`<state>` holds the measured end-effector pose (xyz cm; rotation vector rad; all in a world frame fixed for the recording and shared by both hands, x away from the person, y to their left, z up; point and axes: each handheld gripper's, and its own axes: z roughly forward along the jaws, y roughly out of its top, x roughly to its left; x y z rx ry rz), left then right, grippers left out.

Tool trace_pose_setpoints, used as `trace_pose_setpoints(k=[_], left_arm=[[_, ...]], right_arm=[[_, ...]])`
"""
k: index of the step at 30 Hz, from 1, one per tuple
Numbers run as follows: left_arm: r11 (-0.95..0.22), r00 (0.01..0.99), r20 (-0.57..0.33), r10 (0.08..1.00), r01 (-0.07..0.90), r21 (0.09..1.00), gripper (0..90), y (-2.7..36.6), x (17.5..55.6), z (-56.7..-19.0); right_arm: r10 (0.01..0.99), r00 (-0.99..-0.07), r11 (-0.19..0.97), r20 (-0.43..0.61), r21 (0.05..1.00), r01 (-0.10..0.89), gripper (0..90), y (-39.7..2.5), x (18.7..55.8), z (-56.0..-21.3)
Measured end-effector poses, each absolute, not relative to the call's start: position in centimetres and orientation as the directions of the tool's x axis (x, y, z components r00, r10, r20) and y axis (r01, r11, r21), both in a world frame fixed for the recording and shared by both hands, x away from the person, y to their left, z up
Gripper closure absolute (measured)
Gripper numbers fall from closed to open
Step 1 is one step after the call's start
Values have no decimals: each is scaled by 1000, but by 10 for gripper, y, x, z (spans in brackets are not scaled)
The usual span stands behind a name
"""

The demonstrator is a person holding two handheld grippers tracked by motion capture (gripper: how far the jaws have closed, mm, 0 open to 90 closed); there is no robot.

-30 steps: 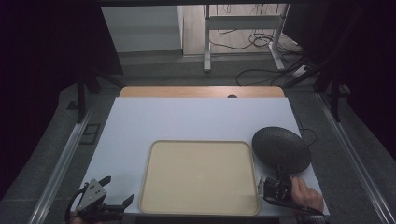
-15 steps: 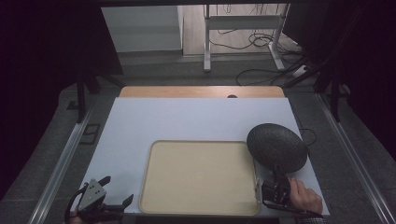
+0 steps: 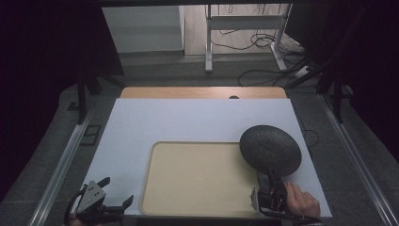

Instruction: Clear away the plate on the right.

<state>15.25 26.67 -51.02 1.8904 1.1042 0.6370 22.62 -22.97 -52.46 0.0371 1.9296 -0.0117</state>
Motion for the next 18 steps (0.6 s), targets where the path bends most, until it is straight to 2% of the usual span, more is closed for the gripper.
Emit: trace_pose_setpoints(k=[2,3,6,13,18], left_arm=[[-263,482,16,876,450,854,0,267,152,-510],[-262,481,16,876,449,854,0,267,152,-510],[-263,482,16,876,450,853,0,267,152,-510],[-263,482,16,876,450,853,0,267,153,-510],[-261,479,16,878,450,854,0,267,153,-510]], right_arm=[[22,-352,1000,-936,19,12,831,-227,225,-524],[5,-343,999,-939,-11,45,831,-224,221,-522],[2,-348,1000,-938,3,-1,830,-221,221,-524],[-12,-365,1000,-931,-5,-21,823,-212,216,-523],[-18,-353,997,-936,9,-74,820,-203,214,-524]])
